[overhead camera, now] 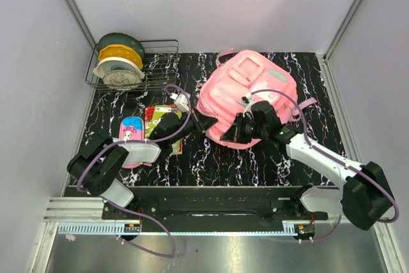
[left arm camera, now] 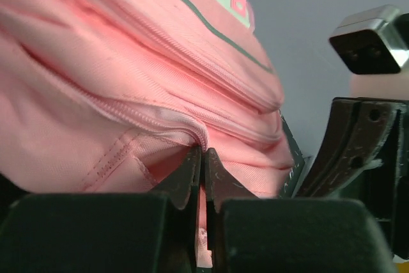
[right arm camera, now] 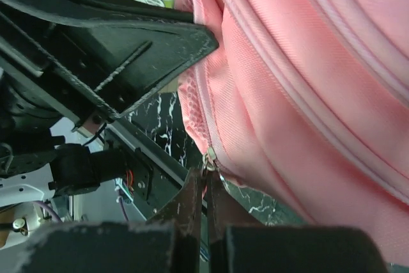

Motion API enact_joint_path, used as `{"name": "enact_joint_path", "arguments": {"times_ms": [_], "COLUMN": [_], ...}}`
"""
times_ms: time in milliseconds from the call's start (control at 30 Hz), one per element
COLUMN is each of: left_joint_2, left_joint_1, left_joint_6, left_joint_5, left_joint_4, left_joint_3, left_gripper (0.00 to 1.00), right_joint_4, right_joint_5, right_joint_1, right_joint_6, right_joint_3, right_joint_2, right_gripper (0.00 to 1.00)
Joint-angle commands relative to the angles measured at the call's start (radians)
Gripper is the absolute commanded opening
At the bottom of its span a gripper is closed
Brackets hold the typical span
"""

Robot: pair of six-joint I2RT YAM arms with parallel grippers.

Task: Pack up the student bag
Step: Unzip the student bag at the center of the board.

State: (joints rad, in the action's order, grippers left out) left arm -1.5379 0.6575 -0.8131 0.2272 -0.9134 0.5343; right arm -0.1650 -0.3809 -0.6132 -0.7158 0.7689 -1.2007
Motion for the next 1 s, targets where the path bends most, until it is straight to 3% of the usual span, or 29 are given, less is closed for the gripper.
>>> {"name": "enact_joint_path", "arguments": {"times_ms": [0,200,333,400,433,500,567,633,733,867,900,967], "left_joint_2": [0.013,0.018,0.002,-0.007,-0.005,0.012,0.044,0.079,0.113,0.188,0.202,0.220], "left_joint_1": [0.044,0.065,0.126,0.137,0.137,0.134,0.134,0.133,0.128,0.126,0.125,0.126], "left_joint_6": [-0.034,-0.014,0.022,-0.007,-0.017,-0.002,0.020,0.049,0.104,0.185,0.192,0.209], "left_joint_5": [0.061,0.063,0.037,0.044,0.047,0.029,0.011,-0.003,-0.023,-0.045,-0.045,-0.043], "left_joint_4": [-0.142,-0.105,-0.056,-0.094,-0.107,-0.073,-0.027,0.022,0.134,0.255,0.290,0.314], "left_joint_3": [0.042,0.073,0.136,0.139,0.127,0.110,0.096,0.082,0.090,0.076,0.063,0.047], "left_gripper": [0.00,0.00,0.00,0.00,0.04,0.28,0.37,0.57,0.67,0.73,0.74,0.75], "right_joint_4": [0.133,-0.103,-0.045,-0.048,-0.042,-0.056,-0.074,-0.085,-0.056,0.031,0.048,0.097], "right_joint_5": [-0.009,0.165,0.009,0.011,0.045,0.115,0.197,0.227,0.250,0.234,0.223,0.177], "right_joint_1": [-0.048,-0.019,-0.002,-0.017,-0.017,-0.011,0.000,0.019,0.023,0.026,0.027,0.027], "right_joint_6": [-0.045,0.087,0.058,0.052,0.050,0.050,0.049,0.044,0.038,0.001,-0.004,-0.019], "right_joint_3": [0.039,0.124,0.171,0.178,0.152,0.123,0.078,0.046,0.000,-0.054,-0.062,-0.080], "right_joint_2": [0.004,0.075,0.008,-0.017,-0.007,0.022,0.061,0.066,0.043,-0.005,-0.013,-0.042], "right_gripper": [0.00,0.00,0.00,0.00,0.00,0.00,0.00,0.00,0.00,0.01,0.04,0.19]}}
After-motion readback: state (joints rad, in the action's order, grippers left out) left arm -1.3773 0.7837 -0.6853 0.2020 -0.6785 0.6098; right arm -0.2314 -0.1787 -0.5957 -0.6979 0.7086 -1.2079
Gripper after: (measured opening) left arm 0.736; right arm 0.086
